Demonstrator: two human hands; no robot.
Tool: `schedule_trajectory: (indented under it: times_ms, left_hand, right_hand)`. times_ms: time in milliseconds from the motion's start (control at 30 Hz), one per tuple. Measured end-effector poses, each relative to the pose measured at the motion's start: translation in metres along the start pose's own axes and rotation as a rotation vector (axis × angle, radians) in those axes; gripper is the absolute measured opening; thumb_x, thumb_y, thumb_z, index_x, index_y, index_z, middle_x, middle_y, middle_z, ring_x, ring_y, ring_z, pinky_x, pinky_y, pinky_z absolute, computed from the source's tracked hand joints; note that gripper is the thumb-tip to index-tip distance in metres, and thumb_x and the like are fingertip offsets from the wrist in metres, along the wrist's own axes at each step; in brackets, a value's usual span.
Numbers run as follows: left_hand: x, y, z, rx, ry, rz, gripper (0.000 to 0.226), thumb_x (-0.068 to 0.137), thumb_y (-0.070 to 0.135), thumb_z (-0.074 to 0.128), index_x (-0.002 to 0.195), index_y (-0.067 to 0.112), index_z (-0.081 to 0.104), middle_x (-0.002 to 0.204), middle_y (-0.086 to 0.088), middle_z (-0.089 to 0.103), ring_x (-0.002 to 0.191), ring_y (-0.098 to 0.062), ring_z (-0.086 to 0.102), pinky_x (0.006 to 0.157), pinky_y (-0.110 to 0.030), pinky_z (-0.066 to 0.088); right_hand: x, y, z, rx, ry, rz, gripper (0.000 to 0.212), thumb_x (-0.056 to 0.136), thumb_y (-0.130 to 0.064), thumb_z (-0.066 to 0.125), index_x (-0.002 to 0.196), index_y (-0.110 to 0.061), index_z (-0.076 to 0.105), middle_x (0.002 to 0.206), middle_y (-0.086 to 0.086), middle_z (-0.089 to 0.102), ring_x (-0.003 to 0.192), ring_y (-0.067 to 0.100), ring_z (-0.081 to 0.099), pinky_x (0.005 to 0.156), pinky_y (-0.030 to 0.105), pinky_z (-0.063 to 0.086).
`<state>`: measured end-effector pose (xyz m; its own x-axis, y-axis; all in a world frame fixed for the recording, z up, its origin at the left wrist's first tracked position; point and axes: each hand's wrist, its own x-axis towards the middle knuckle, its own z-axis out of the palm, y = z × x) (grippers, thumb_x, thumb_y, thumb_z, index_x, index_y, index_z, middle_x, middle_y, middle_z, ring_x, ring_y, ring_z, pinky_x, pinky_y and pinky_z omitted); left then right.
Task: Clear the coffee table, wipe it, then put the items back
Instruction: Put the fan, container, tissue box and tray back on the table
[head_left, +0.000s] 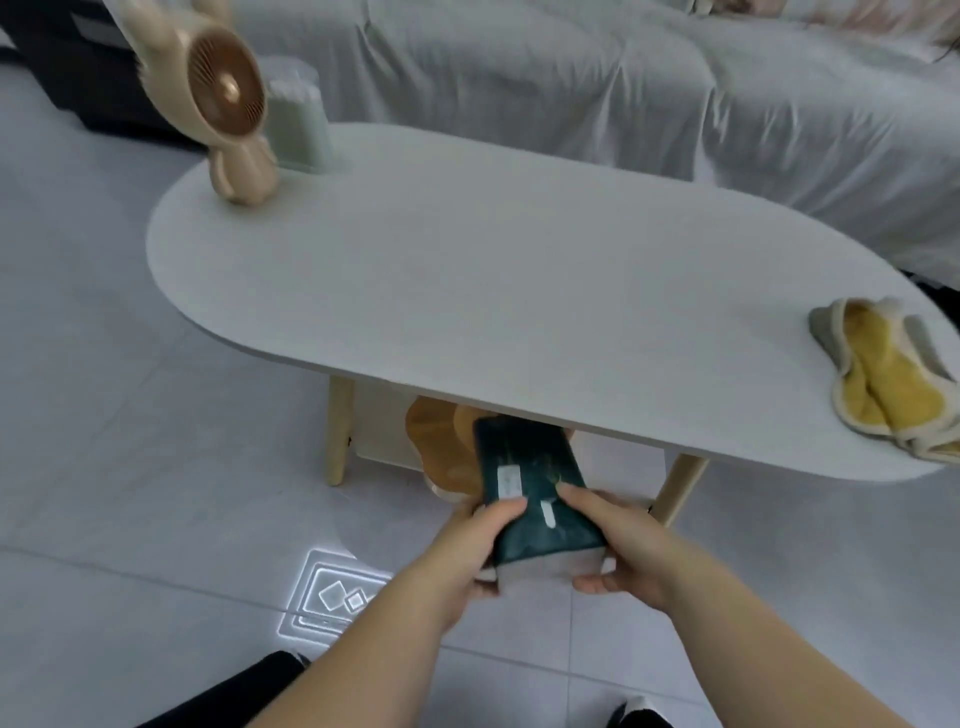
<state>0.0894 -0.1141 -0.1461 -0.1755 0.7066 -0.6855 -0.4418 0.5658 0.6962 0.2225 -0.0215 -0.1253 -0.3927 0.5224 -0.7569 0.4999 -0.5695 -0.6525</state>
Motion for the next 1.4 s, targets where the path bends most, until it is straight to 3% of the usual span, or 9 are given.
schedule_trajectory:
  times_ms: [300, 467, 600, 767, 867, 933, 1033, 1133, 1400]
  left_hand:
    - [-0.132, -0.005, 0.002, 0.002, 0.081, 0.219, 0.051, 0.076, 0.039, 0.062, 0.119, 0.025, 0.038, 0.096, 0.006, 0.064, 0.083, -0.012, 0.065, 0.051, -0.023, 0.051]
    - [-0.147, 0.034, 0.022, 0.066, 0.139, 0.444, 0.037, 0.079, 0.039, 0.057, 0.114, 0.032, 0.044, 0.098, 0.013, 0.060, 0.086, -0.006, 0.061, 0.062, -0.021, 0.048]
    - [-0.128, 0.081, 0.051, 0.205, 0.171, 0.615, 0.020, 0.086, 0.039, 0.047, 0.106, 0.034, 0.048, 0.091, 0.016, 0.060, 0.077, 0.002, 0.059, 0.052, -0.007, 0.044]
    - [-0.080, 0.113, 0.076, 0.478, 0.265, 0.654, 0.041, 0.090, 0.038, 0.039, 0.128, 0.022, 0.043, 0.133, -0.004, 0.049, 0.118, -0.021, 0.048, 0.095, -0.035, 0.045]
    - [-0.056, 0.109, 0.071, 0.570, 0.353, 0.676, 0.039, 0.090, 0.038, 0.039, 0.128, 0.027, 0.042, 0.140, 0.001, 0.043, 0.126, -0.018, 0.040, 0.104, -0.035, 0.037]
    - [-0.042, 0.101, 0.065, 0.838, 0.446, 0.744, 0.042, 0.091, 0.039, 0.035, 0.132, 0.030, 0.035, 0.148, 0.005, 0.031, 0.135, -0.016, 0.028, 0.112, -0.034, 0.022]
    - [-0.019, 0.098, 0.056, 1.238, 0.459, 0.776, 0.051, 0.092, 0.045, 0.022, 0.140, 0.031, 0.012, 0.155, 0.006, 0.008, 0.143, -0.015, 0.004, 0.115, -0.033, 0.000]
    - [0.001, 0.101, 0.050, 1.447, 0.468, 0.683, 0.055, 0.091, 0.048, 0.011, 0.142, 0.028, 0.001, 0.156, 0.002, -0.002, 0.143, -0.018, -0.007, 0.114, -0.037, -0.007]
    - [0.012, 0.095, 0.047, 1.528, 0.554, 0.691, 0.056, 0.089, 0.048, 0.003, 0.141, 0.027, -0.003, 0.156, 0.002, -0.004, 0.143, -0.018, -0.006, 0.112, -0.037, -0.008]
  right_hand:
    - [-0.120, 0.004, 0.017, -0.092, -0.242, -0.158, 0.016, 0.088, -0.028, 0.052, 0.103, -0.029, 0.059, 0.100, 0.000, 0.065, 0.089, 0.016, 0.059, 0.060, 0.028, 0.054]
    - [-0.148, -0.022, 0.016, -0.003, -0.082, -0.397, 0.025, 0.089, -0.028, 0.052, 0.114, -0.026, 0.052, 0.102, -0.003, 0.063, 0.089, 0.012, 0.059, 0.059, 0.025, 0.053]
    - [-0.141, -0.058, 0.007, 0.124, 0.157, -0.499, 0.035, 0.090, -0.029, 0.050, 0.123, -0.019, 0.046, 0.105, 0.002, 0.060, 0.081, 0.012, 0.058, 0.052, 0.025, 0.048]
    - [-0.109, -0.098, -0.024, 0.151, 0.366, -0.472, 0.038, 0.092, -0.032, 0.046, 0.126, -0.018, 0.040, 0.110, 0.006, 0.055, 0.086, 0.020, 0.054, 0.064, 0.032, 0.048]
    - [-0.088, -0.116, -0.047, 0.151, 0.421, -0.437, 0.039, 0.092, -0.033, 0.044, 0.128, -0.017, 0.040, 0.108, 0.006, 0.053, 0.094, 0.024, 0.052, 0.075, 0.039, 0.047]
    - [-0.075, -0.126, -0.061, 0.153, 0.453, -0.415, 0.037, 0.093, -0.033, 0.043, 0.126, -0.016, 0.040, 0.095, 0.003, 0.053, 0.084, 0.020, 0.052, 0.074, 0.041, 0.047]
    - [-0.058, -0.137, -0.076, 0.174, 0.512, -0.381, 0.036, 0.093, -0.033, 0.041, 0.124, -0.015, 0.042, 0.095, 0.004, 0.051, 0.085, 0.021, 0.050, 0.069, 0.040, 0.048]
    - [-0.042, -0.146, -0.086, 0.180, 0.586, -0.392, 0.036, 0.094, -0.030, 0.036, 0.126, -0.012, 0.040, 0.095, 0.004, 0.048, 0.079, 0.020, 0.047, 0.067, 0.037, 0.047]
    - [-0.016, -0.162, -0.100, 0.190, 0.753, -0.458, 0.038, 0.094, -0.024, 0.035, 0.127, -0.007, 0.045, 0.125, 0.015, 0.054, 0.098, 0.027, 0.050, 0.080, 0.036, 0.046]
